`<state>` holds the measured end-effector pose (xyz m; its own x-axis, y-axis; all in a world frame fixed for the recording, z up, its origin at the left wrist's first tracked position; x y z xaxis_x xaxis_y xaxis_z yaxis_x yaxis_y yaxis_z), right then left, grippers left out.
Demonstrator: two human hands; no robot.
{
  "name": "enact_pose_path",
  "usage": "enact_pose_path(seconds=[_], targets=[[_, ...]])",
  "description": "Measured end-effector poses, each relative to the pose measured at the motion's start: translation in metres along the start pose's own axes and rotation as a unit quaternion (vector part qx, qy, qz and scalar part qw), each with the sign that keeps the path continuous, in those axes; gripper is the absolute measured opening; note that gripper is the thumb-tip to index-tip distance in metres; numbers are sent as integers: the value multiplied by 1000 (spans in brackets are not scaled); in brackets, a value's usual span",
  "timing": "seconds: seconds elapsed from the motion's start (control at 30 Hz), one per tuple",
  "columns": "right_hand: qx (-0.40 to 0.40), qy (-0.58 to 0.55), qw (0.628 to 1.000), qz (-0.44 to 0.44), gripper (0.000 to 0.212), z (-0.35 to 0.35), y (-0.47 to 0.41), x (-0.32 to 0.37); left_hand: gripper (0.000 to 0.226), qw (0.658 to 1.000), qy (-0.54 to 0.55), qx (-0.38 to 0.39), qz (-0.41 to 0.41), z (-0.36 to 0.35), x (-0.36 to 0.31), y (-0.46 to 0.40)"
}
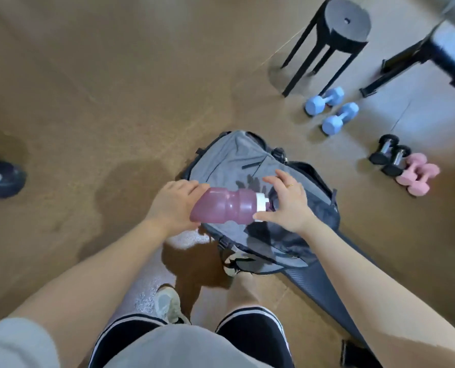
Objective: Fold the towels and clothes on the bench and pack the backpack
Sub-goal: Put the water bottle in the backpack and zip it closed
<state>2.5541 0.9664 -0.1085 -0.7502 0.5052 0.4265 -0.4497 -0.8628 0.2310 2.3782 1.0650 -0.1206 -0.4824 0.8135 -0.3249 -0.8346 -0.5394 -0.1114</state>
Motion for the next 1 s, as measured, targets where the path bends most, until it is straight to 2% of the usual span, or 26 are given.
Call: enact_pose_path(seconds=[0.07, 0.23, 0.3, 0.4, 0.47, 0.6, 0.67, 0.73, 0.87, 1.0], targets=[[6, 45, 998, 38, 93, 13, -9, -17, 81, 999, -9, -19, -50, -3, -31, -41], [20, 30, 997, 66, 102, 59, -43, -67, 82, 989, 0, -27, -148, -20, -123, -142], [30, 11, 998, 47, 93, 76, -58, -98, 85, 987, 10, -35, -155, -25, -157, -178], [33, 19, 998, 59, 81, 94, -77, -137, 92, 988, 16, -6, -150, -46, -186, -211], [19, 29, 997, 64, 78, 103, -89, -163, 96, 991, 25, 27, -131, -68, -185, -228], [37, 19, 998, 53, 88, 92, -107, -210, 87, 988, 94, 111, -45, -110, -166, -258], [64, 16, 997, 34, 85, 77, -117, -230, 85, 986, 97, 128, -54, -125, -167, -274], [61, 9, 998, 28, 87, 66, -132, -239, 83, 985, 93, 112, -89, -135, -170, -289], [56, -9, 996, 63, 97, 47, -178, -236, 80, 984, 104, 85, -113, -161, -160, -321], [37, 25, 999, 28, 93, 41, -225, -269, 85, 983, 128, 132, 7, -202, -121, -352]])
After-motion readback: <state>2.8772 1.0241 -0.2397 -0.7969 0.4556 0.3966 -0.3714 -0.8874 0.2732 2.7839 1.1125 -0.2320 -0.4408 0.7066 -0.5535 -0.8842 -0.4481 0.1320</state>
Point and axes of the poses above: each hand's wrist, its own y-axis away from the middle knuckle, its own z-axis out of the back of the hand, x = y × z, the point moved 10 cm from there along -y, towards the middle knuckle, and after that the axes turned 13 degrees about -x, right-handed, at the moved point
